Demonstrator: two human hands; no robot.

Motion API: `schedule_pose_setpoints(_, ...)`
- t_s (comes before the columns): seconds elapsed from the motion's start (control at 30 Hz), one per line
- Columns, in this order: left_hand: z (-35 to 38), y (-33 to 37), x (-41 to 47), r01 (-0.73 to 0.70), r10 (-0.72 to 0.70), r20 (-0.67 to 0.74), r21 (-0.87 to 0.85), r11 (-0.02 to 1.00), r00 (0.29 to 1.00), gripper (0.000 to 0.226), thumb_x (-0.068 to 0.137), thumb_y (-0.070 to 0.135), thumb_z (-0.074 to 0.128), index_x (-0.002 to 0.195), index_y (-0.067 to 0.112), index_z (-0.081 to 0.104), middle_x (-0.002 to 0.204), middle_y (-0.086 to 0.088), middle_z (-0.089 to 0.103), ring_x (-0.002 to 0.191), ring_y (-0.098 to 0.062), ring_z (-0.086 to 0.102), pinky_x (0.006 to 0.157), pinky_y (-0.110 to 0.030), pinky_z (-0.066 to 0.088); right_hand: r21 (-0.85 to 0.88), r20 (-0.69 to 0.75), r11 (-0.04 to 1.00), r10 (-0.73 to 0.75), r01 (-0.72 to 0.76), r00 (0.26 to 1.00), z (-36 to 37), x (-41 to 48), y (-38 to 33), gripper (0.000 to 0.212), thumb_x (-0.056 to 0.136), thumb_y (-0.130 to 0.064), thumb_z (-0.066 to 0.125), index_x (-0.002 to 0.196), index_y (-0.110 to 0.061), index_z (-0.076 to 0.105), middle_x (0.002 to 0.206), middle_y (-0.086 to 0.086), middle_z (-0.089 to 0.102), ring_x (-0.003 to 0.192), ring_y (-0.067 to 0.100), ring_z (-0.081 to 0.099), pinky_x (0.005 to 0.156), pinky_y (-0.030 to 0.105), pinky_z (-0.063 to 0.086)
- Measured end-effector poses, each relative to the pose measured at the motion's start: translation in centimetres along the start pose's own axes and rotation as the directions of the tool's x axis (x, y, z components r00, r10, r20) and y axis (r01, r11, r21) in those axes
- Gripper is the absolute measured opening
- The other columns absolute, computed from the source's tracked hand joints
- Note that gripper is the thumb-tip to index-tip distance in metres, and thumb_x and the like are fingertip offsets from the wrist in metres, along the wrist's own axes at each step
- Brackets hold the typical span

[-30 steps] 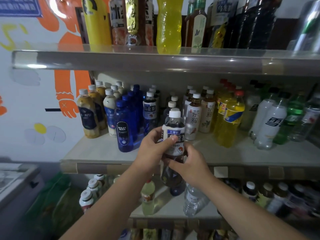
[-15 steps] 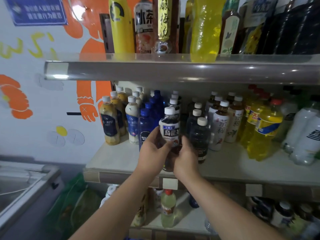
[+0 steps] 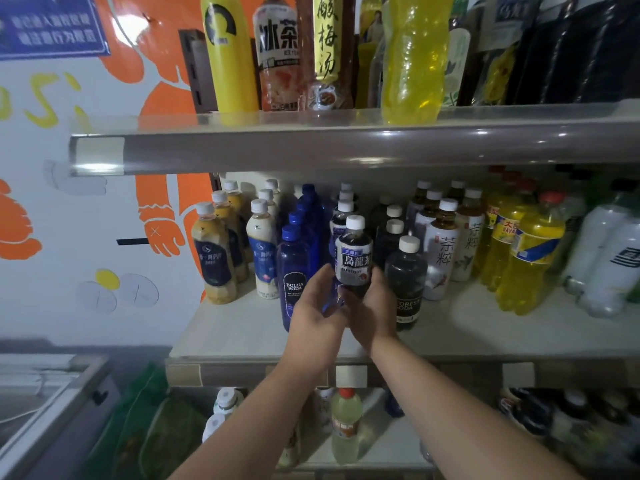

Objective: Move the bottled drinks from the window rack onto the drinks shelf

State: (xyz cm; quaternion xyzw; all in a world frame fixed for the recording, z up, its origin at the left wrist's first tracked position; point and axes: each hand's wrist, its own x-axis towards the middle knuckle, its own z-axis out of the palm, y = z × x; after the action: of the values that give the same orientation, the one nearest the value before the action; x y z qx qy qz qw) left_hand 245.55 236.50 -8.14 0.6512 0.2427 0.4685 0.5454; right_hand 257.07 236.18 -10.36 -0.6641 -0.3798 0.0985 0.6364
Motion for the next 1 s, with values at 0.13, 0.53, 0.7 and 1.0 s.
schedule_pose_setpoints(0.13,0.3,0.0,0.1,0.017,-0.017,-0.003,0.025,1.000,1.000,0.072,0.085,-0.021,0.051,0.119,0.042,0.050,0.107,0.039,0.065,0.111,0.015,0.056,0.097,-0.012,0.045,0.000,0.025,1.000,-0.010,0.010,1.000,0.1,0.1,-0.1,0.046,0.082,-0.008,0.071,0.121,-0.024,0.055,0.112,-0.001,0.067,0.104,0.015,0.065,0.093,0.048,0.055)
schedule_pose_setpoints(0.53,0.7,0.2,-1.1,-0.009,0.010,-0.053,0.004,1.000,0.999,0.060,0.086,-0.014,0.055,0.126,0.031,0.054,0.129,0.010,0.062,0.123,-0.002,0.055,0.107,-0.027,0.044,-0.015,0.045,0.988,-0.152,0.153,0.987,-0.3,-0.5,-0.6,0.044,0.078,-0.039,0.060,0.117,-0.019,0.055,0.106,0.003,0.067,0.099,0.020,0.066,0.087,0.045,0.054)
schedule_pose_setpoints(0.7,0.0,0.3,-1.2,-0.045,0.044,-0.065,-0.015,0.999,0.997,0.053,0.081,-0.013,0.053,0.124,0.018,0.060,0.117,0.009,0.069,0.114,-0.005,0.063,0.092,-0.019,0.051,-0.022,0.048,0.987,-0.161,0.162,0.986,-0.3,-0.6,-0.5,0.049,0.075,-0.033,0.063,0.117,-0.009,0.056,0.105,0.009,0.067,0.096,0.026,0.064,0.087,0.044,0.052)
schedule_pose_setpoints(1.0,-0.2,0.0,-1.0,0.003,-0.021,-0.080,-0.213,0.977,0.997,0.028,0.094,-0.005,0.043,0.107,0.005,0.065,0.108,-0.013,0.071,0.106,-0.028,0.066,0.093,-0.042,0.055,-0.176,0.085,0.978,-0.095,0.109,0.992,-0.1,-0.6,-0.7,0.058,0.086,-0.024,0.070,0.136,-0.010,0.043,0.129,0.014,0.060,0.116,0.030,0.059,0.098,0.048,0.049)
